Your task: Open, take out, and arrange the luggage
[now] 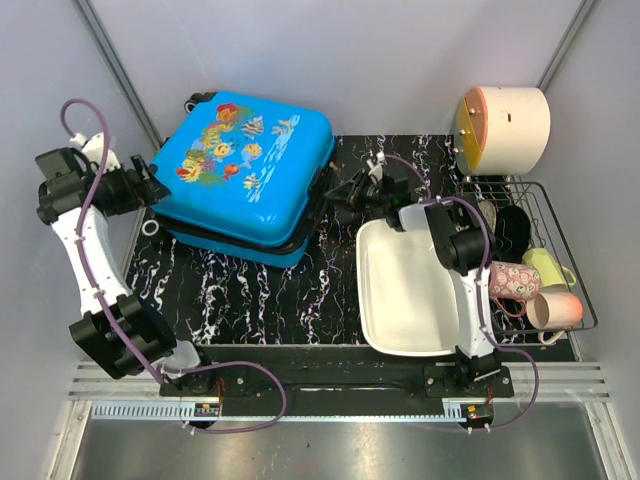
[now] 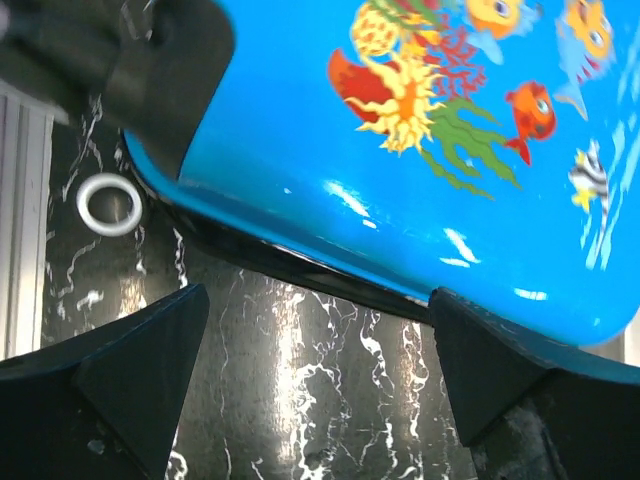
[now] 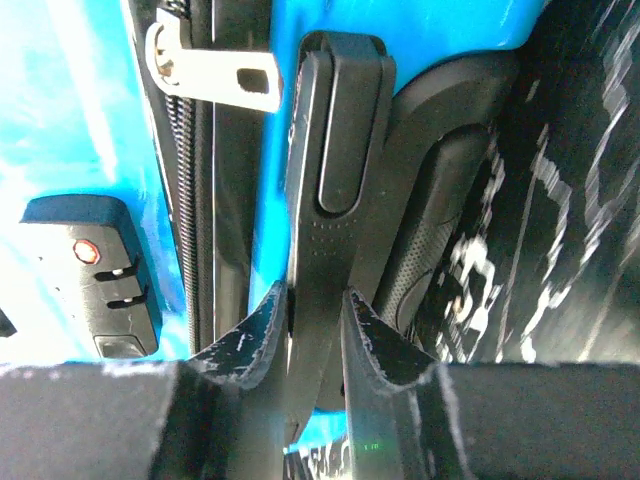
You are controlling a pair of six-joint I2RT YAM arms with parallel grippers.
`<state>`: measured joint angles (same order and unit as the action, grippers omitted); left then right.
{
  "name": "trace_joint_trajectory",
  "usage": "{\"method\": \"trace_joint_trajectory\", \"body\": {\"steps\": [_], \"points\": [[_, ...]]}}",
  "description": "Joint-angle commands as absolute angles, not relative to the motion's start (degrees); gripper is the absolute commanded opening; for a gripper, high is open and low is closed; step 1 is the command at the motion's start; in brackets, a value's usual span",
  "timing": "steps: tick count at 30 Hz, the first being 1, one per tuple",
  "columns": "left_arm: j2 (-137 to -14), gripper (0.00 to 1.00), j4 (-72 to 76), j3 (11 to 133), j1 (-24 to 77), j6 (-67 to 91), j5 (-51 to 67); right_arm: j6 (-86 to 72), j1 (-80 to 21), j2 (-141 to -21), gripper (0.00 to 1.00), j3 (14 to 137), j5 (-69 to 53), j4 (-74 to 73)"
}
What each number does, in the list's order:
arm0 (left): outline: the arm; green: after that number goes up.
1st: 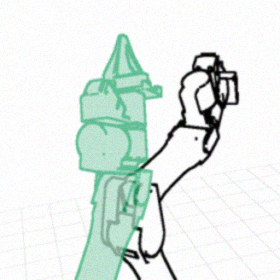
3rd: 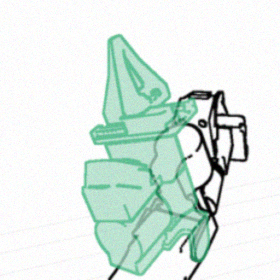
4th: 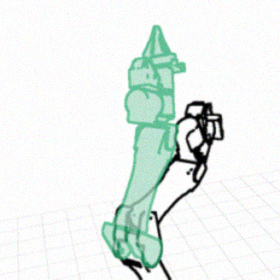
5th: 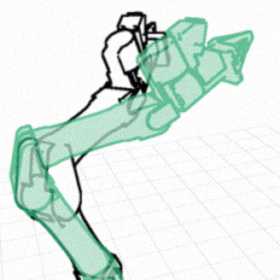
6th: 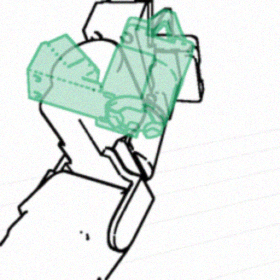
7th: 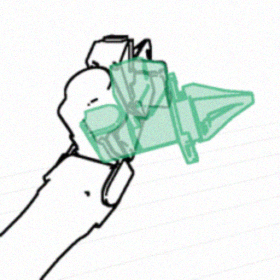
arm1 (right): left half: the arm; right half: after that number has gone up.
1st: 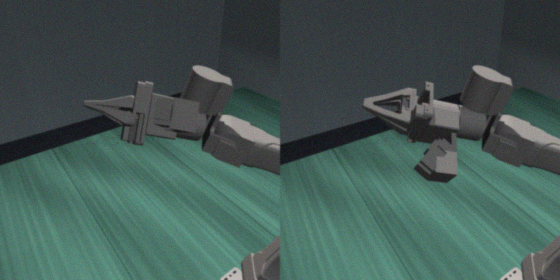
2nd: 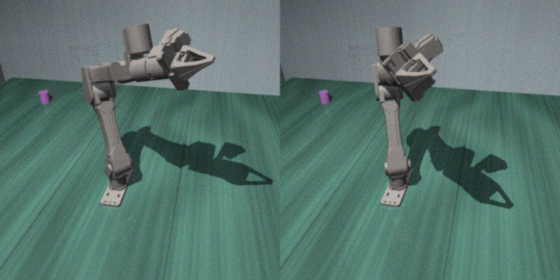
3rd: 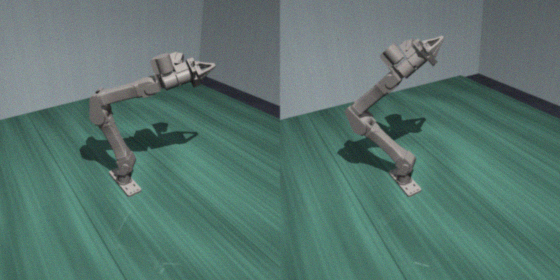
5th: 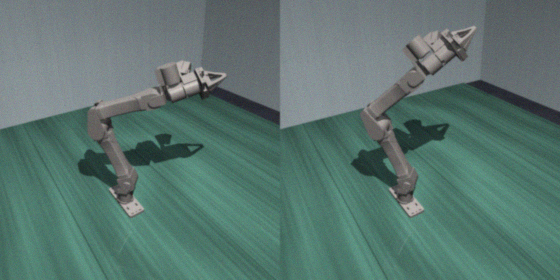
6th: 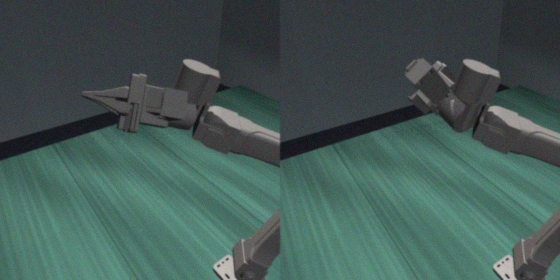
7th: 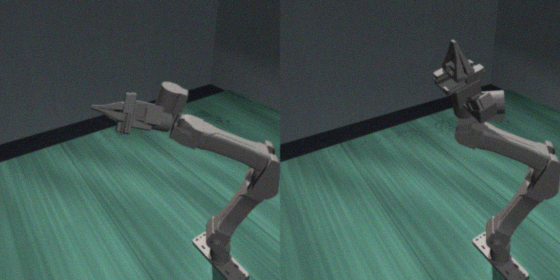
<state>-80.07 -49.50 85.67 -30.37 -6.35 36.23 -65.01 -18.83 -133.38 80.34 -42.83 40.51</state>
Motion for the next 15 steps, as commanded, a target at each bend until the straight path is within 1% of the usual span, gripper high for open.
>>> {"method": "trace_joint_trajectory", "body": {"steps": [1,3,4,5,8,11,15], "points": [[-80.9,0.97,-46.4,84.1,-34.6,-0.4,39.5,-56.0,-26.5,-119.7,0.29,71.7,-47.0,37.3],[-80.5,0.97,-45.7,82.7,-35.6,-0.2,40.0,-50.2,-26.2,-115.0,0.34,69.2,-46.8,34.5],[-80.2,0.97,-45.4,81.6,-35.7,-0.3,40.0,-48.0,-25.6,-113.5,0.36,68.8,-46.5,29.6],[-80.0,0.97,-44.9,81.0,-35.8,-0.2,39.9,-45.9,-25.0,-112.0,0.43,68.5,-46.2,27.7],[-79.5,0.97,-44.0,79.4,-36.5,1.4,38.4,-39.9,-21.8,-108.5,0.53,70.0,-48.0,21.7],[-78.8,0.96,-43.7,76.8,-37.7,2.2,37.0,-36.5,-17.2,-107.5,0.56,73.8,-51.4,17.8],[-76.9,0.94,-40.9,71.9,-39.5,5.6,36.4,-30.9,-13.5,-109.2,0.55,79.9,-51.9,15.6]]}}
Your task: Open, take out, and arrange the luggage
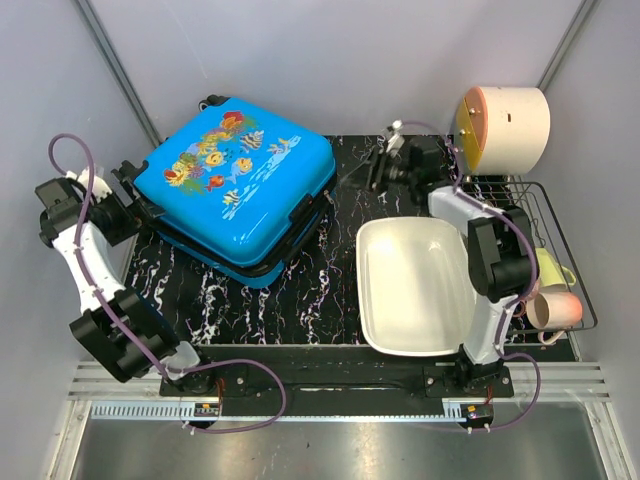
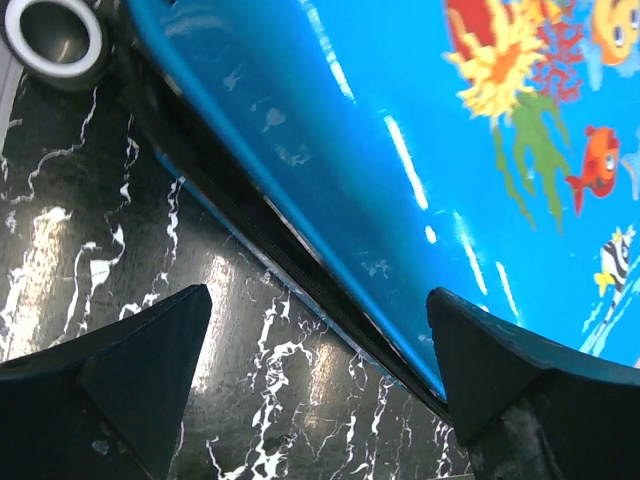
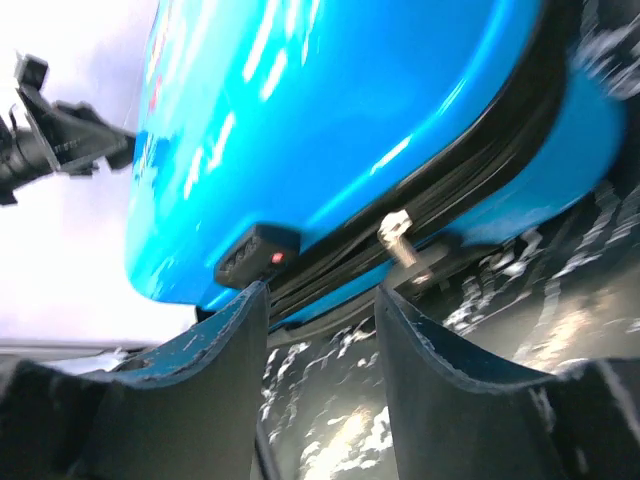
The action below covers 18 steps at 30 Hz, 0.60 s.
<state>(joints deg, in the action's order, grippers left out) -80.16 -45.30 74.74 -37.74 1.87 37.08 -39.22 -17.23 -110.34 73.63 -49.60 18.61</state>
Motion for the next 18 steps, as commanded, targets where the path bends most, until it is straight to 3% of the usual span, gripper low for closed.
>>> {"method": "trace_joint_trajectory", "body": {"steps": [1,10,18], "points": [[-76.5,0.93,-40.4,70.2,-39.8,6.9,36.0,-30.2,-13.1,-109.9,0.54,81.3,-51.4,15.5],[-78.4,0.75,-40.6,64.3,-39.6,8.3,30.3,-28.1,-12.1,-128.7,0.52,107.0,-38.8,16.6],[-86.8,0.72,-37.4,64.8,-32.0,4.7,28.5,-32.5,-14.1,-145.2,0.52,125.1,-41.1,17.7]]}}
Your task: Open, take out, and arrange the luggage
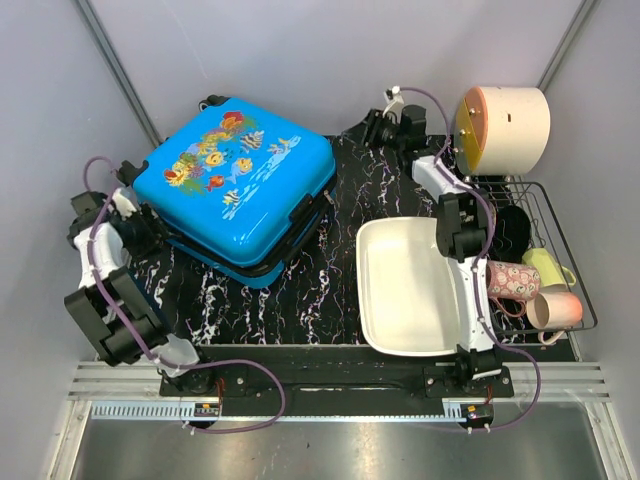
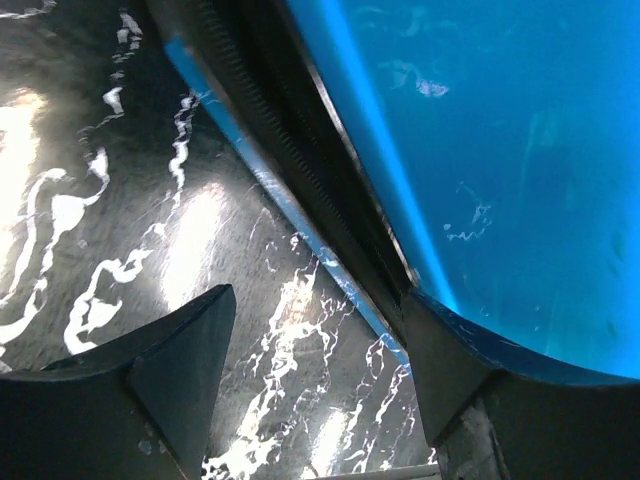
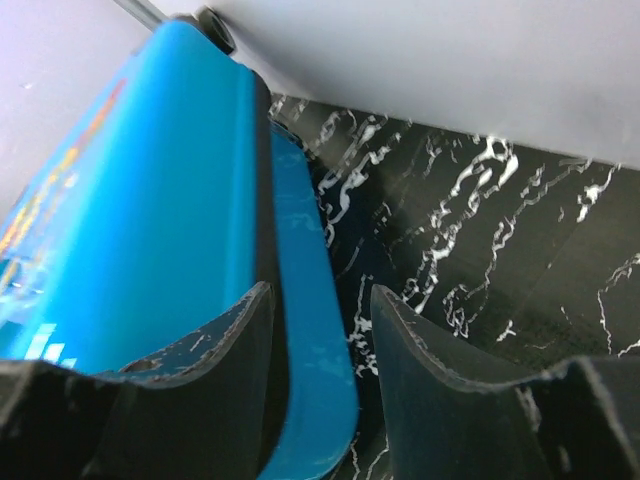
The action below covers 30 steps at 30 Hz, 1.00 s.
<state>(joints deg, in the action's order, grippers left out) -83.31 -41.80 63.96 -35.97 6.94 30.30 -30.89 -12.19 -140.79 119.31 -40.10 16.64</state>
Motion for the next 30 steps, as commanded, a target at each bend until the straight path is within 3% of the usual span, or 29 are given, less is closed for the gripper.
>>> {"method": "trace_joint_trajectory", "body": {"steps": [1,5,17,24,30], "points": [[-88.9,0.71,-36.8,65.9,-31.1,4.7,28.2,-32.7,-14.5,-145.6,0.52,125.2,-41.8,18.4],[-94.5,0.71,-34.5,71.2,-26.9,4.7,29.1,-33.0,-16.9,-144.6,0.52,118.4,-47.3,22.9],[-102.7,0.71,-34.8,84.6,-23.3,-0.7,32.6,-28.3,-18.5,-121.0,0.48,81.8,-55.0,31.5],[-99.1,0.75,-31.5,83.3,-25.4,2.4,35.4,-24.8,-16.4,-116.4,0.51,81.5,-48.1,21.1],[-85.0,0.85,-29.8,81.1,-32.6,-2.4,38.5,-14.4,-11.9,-105.5,0.57,82.2,-38.2,3.1]]}}
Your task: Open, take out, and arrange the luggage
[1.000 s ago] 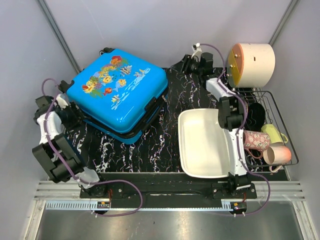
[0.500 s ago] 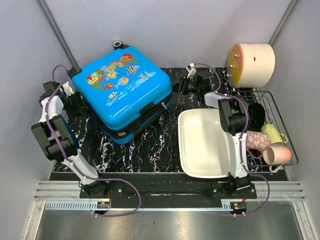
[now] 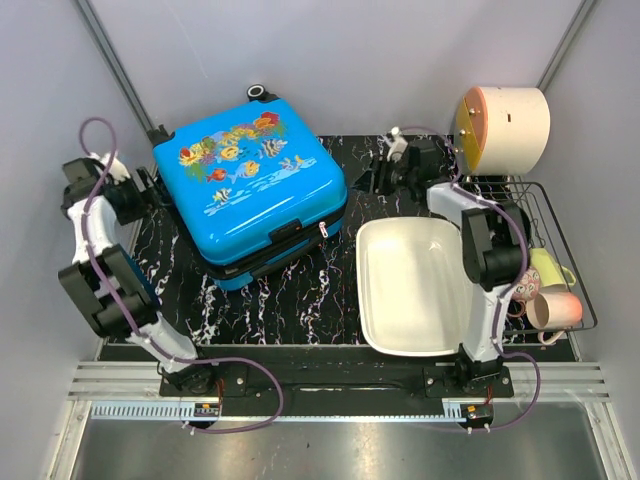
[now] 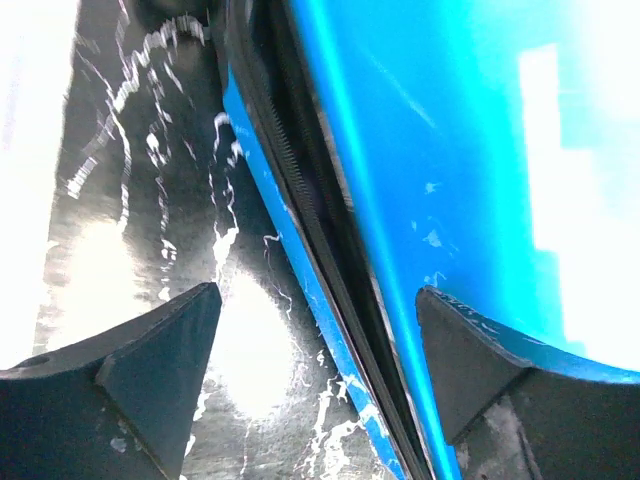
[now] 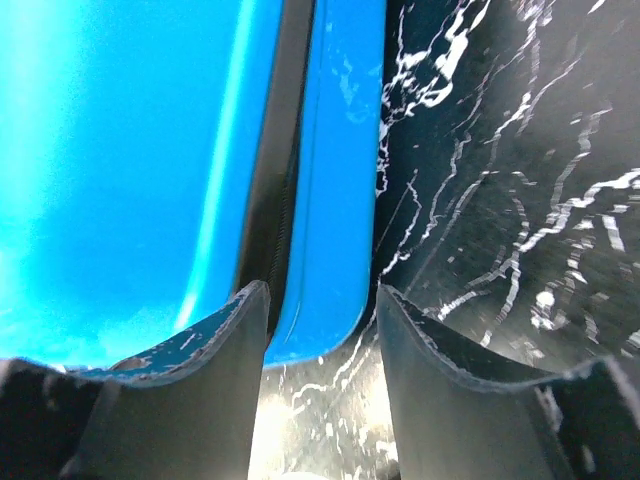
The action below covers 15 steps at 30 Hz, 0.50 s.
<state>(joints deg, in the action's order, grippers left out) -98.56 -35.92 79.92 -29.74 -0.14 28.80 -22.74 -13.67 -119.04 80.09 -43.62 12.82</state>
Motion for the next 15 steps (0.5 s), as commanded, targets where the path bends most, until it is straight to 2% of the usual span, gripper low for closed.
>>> {"method": "trace_joint_trajectory", "body": {"steps": [1,8,11,15], "points": [[-83.6,0.85,-30.6,81.2,-33.0,-4.0,38.8,-12.9,-12.0,-103.6,0.57,80.2,-36.6,1.3],[-69.3,0.89,-33.4,74.0,-33.0,-8.7,41.6,-6.1,-17.5,-87.6,0.56,71.0,-21.0,-11.6],[-63.9,0.89,-33.4,68.2,-30.8,-10.4,42.6,-2.1,-25.9,-83.3,0.54,66.7,-14.8,-13.4],[-58.1,0.89,-33.4,63.3,-26.4,-10.0,42.4,0.6,-36.5,-82.0,0.56,63.1,-5.6,-12.0]]}}
